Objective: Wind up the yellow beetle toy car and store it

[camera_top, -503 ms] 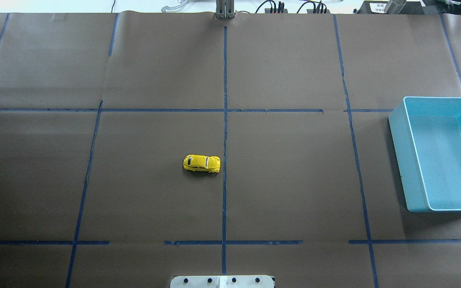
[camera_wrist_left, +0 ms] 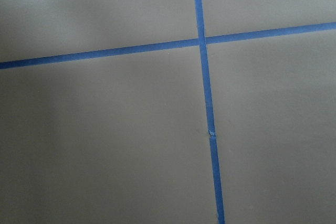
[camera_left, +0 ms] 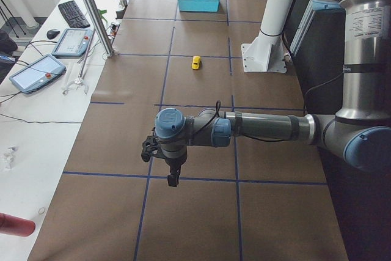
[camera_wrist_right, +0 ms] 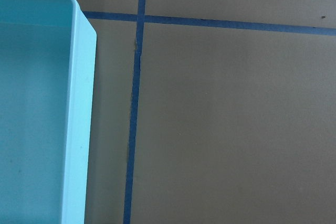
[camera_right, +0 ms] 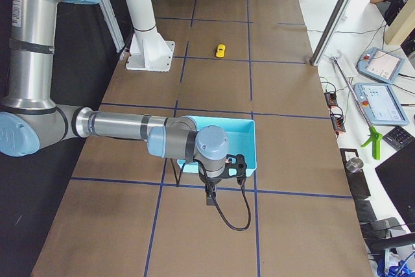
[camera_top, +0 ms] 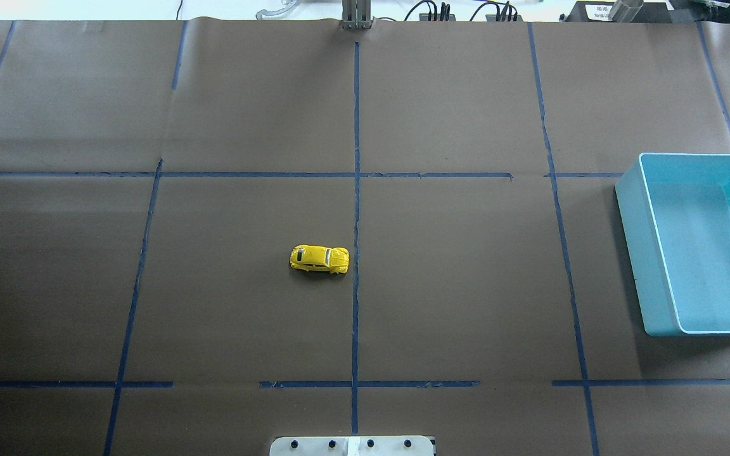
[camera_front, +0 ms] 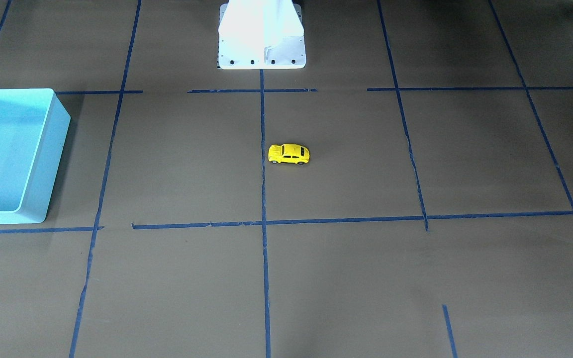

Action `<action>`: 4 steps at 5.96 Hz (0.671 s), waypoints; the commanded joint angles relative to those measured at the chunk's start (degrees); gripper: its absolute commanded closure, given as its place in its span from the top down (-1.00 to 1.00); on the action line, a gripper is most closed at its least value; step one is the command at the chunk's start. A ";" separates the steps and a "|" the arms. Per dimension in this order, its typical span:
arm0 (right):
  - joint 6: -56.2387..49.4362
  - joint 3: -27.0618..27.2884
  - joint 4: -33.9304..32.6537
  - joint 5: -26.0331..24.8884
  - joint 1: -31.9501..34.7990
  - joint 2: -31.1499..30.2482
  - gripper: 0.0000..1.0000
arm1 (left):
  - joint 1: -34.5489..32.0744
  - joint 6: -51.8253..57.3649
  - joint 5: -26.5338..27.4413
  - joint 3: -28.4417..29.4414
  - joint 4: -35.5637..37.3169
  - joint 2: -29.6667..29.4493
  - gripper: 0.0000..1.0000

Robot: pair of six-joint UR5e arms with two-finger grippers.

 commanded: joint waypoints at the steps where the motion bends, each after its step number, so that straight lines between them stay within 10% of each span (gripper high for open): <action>1: -0.32 0.06 0.02 -0.22 0.00 0.14 1.00 | 0.00 0.00 0.00 0.05 -0.07 0.01 1.00; 4: -0.76 0.06 0.11 -0.23 0.00 0.14 1.00 | 0.00 -0.09 0.26 -0.03 -0.07 0.01 1.00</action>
